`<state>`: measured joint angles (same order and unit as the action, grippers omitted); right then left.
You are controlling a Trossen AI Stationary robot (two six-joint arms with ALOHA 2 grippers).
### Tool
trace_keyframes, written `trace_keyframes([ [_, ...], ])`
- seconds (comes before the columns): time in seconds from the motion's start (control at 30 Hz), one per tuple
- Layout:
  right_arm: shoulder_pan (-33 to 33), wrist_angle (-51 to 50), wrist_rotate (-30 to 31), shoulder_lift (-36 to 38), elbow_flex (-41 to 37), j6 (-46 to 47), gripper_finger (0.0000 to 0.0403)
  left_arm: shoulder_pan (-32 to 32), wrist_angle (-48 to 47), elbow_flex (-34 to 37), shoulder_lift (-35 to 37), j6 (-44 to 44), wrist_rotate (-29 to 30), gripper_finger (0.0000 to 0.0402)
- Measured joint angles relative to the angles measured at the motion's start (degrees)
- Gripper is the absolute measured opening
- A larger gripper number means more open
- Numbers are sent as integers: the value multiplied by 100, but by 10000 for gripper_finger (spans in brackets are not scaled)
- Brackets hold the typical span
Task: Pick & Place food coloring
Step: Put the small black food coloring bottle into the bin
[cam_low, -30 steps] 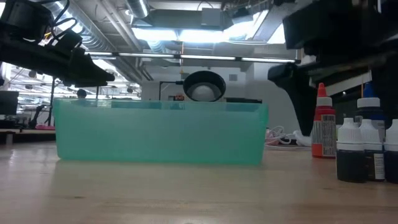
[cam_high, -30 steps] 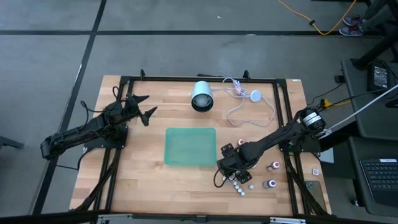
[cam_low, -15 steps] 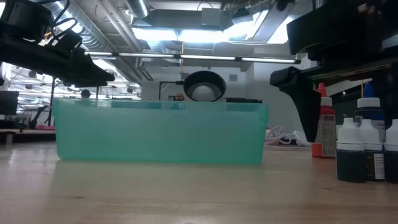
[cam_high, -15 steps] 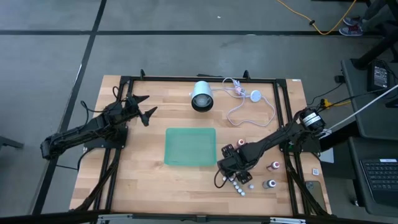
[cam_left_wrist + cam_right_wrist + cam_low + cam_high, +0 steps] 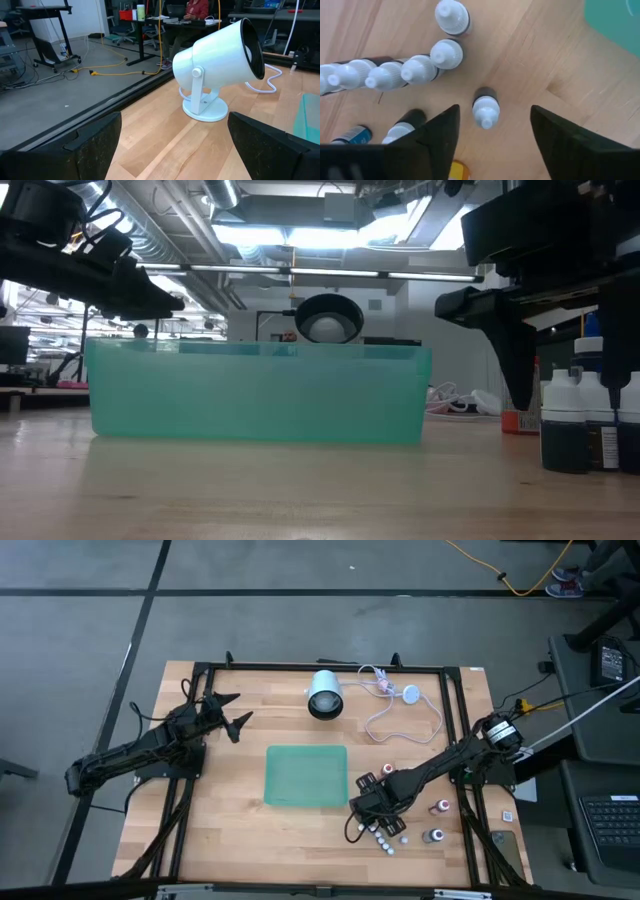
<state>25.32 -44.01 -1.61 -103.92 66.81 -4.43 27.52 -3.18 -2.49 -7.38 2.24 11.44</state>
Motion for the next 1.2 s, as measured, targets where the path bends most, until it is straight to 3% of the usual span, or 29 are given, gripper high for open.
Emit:
trace_keyframes([
  [0.7,0,132,-323,14,11,281,55,-1,0,-1,0,0,0,361],
  [0.97,-19,-232,-303,151,272,420,67,-1,0,1,-2,0,0,361],
  [1.2,-39,-1026,-30,162,1011,352,55,-1,-2,-1,-2,0,0,361],
])
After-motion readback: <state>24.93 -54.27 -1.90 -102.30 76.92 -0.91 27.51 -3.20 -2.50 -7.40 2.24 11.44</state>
